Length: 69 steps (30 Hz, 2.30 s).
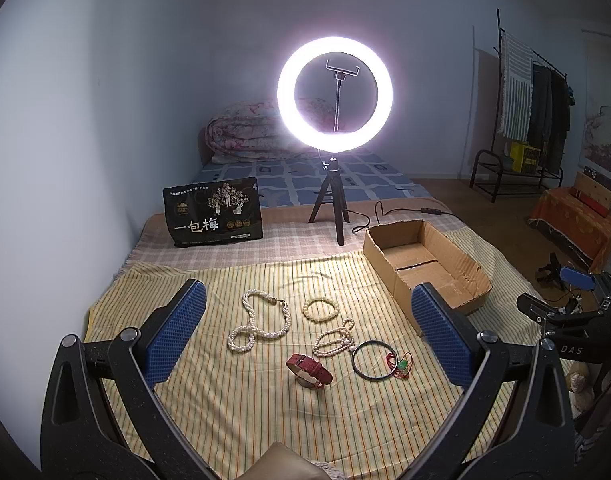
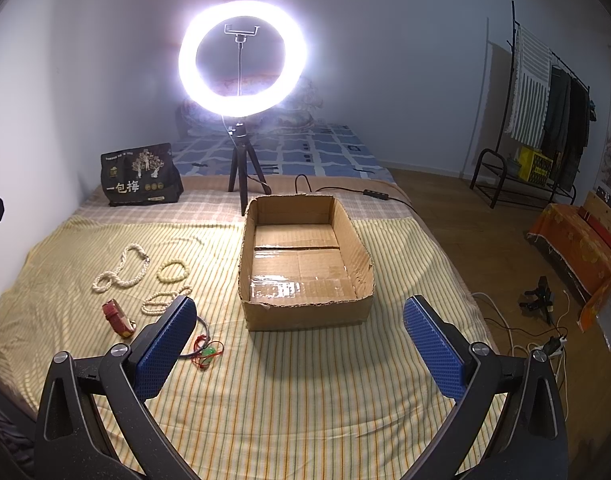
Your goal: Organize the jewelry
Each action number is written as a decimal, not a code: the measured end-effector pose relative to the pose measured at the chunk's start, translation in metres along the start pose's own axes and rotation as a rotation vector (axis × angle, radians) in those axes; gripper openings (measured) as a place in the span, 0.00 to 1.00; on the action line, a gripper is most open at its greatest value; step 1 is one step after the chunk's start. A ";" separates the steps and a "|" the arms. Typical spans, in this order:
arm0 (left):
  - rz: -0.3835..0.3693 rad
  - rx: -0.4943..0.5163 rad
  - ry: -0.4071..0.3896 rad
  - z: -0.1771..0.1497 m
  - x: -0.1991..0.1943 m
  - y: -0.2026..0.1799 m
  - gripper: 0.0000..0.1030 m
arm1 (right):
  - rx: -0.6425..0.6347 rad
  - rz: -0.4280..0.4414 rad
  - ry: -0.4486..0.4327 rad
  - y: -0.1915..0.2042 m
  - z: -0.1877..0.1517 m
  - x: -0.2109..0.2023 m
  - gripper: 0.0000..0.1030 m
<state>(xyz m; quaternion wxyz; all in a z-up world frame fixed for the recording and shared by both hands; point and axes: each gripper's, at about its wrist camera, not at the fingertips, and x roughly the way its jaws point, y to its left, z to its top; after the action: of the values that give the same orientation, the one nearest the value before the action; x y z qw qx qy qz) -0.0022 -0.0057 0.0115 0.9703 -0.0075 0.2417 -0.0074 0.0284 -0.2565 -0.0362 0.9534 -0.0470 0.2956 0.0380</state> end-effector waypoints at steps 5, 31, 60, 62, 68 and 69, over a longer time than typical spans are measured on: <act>-0.003 -0.001 0.008 -0.003 0.003 0.002 1.00 | -0.002 0.000 0.002 0.000 0.000 0.000 0.99; 0.027 -0.011 0.245 -0.031 0.053 0.048 1.00 | -0.189 0.180 0.075 0.030 -0.028 0.036 0.99; -0.269 -0.469 0.713 -0.079 0.167 0.071 0.59 | -0.461 0.561 0.420 0.116 -0.052 0.115 0.22; -0.272 -0.495 0.747 -0.085 0.175 0.073 0.56 | -0.484 0.567 0.425 0.121 -0.053 0.120 0.20; -0.231 -0.530 0.762 -0.090 0.192 0.077 0.56 | -0.512 0.576 0.442 0.127 -0.056 0.133 0.19; -0.227 -0.537 0.766 -0.090 0.195 0.078 0.56 | -0.516 0.577 0.446 0.127 -0.056 0.135 0.19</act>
<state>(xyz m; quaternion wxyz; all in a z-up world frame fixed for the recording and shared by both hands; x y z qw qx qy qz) 0.1289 0.0679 -0.1610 0.7683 -0.2809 0.5727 -0.0527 0.0956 -0.1308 -0.1673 0.7737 -0.2062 0.4760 0.3637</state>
